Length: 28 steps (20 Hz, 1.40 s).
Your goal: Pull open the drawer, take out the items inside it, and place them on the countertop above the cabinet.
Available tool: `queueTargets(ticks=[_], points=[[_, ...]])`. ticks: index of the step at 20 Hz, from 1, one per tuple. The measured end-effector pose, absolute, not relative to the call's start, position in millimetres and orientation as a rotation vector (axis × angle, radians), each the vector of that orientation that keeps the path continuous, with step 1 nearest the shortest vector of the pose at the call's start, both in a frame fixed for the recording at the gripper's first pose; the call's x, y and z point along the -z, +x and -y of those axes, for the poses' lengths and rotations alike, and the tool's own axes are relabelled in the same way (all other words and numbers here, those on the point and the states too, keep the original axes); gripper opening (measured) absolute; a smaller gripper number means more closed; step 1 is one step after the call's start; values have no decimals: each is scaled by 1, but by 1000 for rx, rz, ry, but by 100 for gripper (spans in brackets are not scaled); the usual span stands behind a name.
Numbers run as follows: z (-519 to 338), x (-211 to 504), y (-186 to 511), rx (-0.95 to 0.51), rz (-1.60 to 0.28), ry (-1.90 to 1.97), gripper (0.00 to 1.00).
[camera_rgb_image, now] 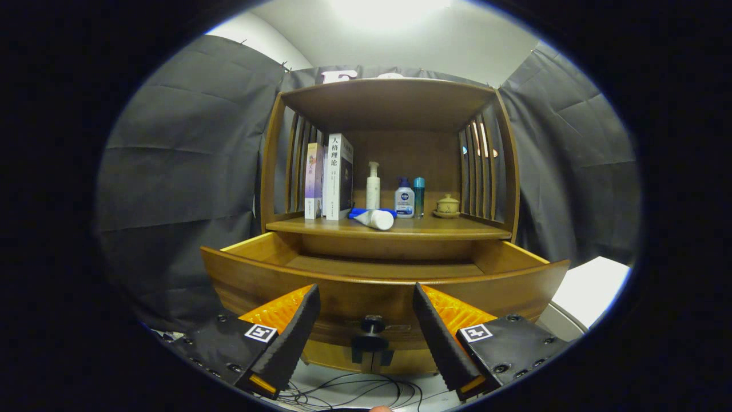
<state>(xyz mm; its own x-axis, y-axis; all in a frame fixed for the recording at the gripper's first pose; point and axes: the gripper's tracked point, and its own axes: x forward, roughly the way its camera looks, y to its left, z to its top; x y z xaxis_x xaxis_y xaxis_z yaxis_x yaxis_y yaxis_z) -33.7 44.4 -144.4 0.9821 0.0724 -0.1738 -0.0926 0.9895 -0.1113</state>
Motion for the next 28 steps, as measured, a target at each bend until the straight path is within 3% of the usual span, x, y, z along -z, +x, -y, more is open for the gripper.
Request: queueTargets(ticks=[13,28], points=[[-34,203,-19,-24,-272,-150,99],[-33,200,9,35,-258,-138,98]])
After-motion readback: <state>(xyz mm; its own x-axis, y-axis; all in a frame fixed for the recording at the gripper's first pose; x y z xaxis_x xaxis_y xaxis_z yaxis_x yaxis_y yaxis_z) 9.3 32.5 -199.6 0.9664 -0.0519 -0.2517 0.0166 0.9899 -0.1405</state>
